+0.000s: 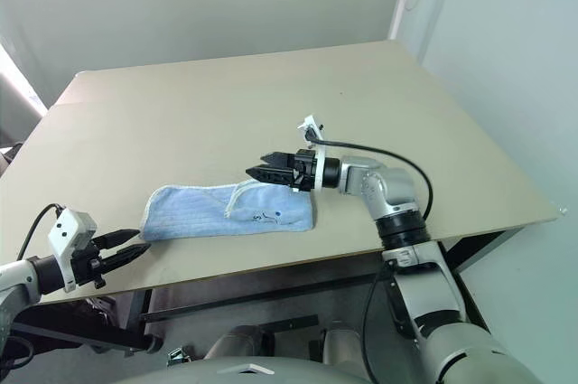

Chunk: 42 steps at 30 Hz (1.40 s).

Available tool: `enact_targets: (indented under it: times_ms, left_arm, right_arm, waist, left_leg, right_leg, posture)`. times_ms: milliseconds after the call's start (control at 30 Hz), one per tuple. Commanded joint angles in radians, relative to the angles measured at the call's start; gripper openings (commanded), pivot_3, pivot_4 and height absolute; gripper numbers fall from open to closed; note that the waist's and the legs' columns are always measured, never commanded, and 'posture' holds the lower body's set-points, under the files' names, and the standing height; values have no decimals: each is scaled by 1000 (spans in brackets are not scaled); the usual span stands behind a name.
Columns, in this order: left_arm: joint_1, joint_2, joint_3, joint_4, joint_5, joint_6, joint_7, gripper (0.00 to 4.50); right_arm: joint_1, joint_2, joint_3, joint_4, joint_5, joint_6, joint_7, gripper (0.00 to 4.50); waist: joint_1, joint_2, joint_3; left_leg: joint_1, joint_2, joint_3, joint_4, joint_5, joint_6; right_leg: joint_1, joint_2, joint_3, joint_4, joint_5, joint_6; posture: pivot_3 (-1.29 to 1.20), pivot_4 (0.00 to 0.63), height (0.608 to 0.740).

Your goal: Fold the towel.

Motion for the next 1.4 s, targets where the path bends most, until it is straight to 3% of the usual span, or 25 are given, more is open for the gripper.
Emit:
enact_targets:
  times_ms: [33,167,267,433,600,767,1000,1400]
  left_arm:
    - [-12,7,18,-15,-10,10,2,2180]
    - [-15,11,27,-12,-13,24,1,2180]
    - [-19,16,33,-3,-7,28,5,2180]
    - [-21,18,38,-3,-6,30,5,2180]
    - [-26,23,44,4,-7,54,16,2180]
    - [-58,21,82,14,-52,138,45,2180]
    - [-142,53,131,54,-173,406,69,4436]
    - [-264,60,49,162,-236,746,97,4477]
  right_arm:
    - [2,32,61,122,-99,-160,26,3937]
    - [21,55,133,239,-195,-281,65,3937]
    - [24,73,197,342,-308,-394,19,4489]
    - [43,61,268,374,-414,-521,53,4489]
    - [-15,84,206,433,-423,-542,-22,4489]
    - [-53,105,78,338,-270,-403,48,4489]
    - [-30,92,-32,19,-38,-33,91,4500]
    - [-21,93,-99,-27,18,143,-59,4500]
  waist:
    - [-1,0,0]
    - [0,0,0]
    - [0,0,-1]
    - [-4,0,-1]
    - [-9,-1,-1]
    - [-17,1,0]
    - [-21,0,0]
    - [-24,-1,0]
  left_leg:
    - [0,0,0,0,0,0]
    - [0,-1,0,0,1,2]
    - [2,0,0,1,1,1]
    - [17,0,-2,-1,0,-1]
    - [17,0,-3,-1,-1,-1]
    - [15,0,-6,-1,-1,-1]
    - [11,-2,-7,-4,0,-1]
    - [6,-2,-6,-7,0,-1]
  right_leg:
    - [0,0,0,0,0,0]
    - [0,1,0,0,0,0]
    - [2,1,0,1,0,0]
    - [16,1,1,0,-3,3]
    - [17,0,2,0,-3,4]
    - [16,0,1,0,-3,4]
    - [8,1,1,1,-2,1]
    - [1,1,1,1,-1,0]
  posture:
    - [0,0,740]
    - [0,0,740]
    - [0,0,740]
    - [0,0,740]
    - [0,0,740]
    - [0,0,740]
    - [0,0,740]
    - [0,0,740]
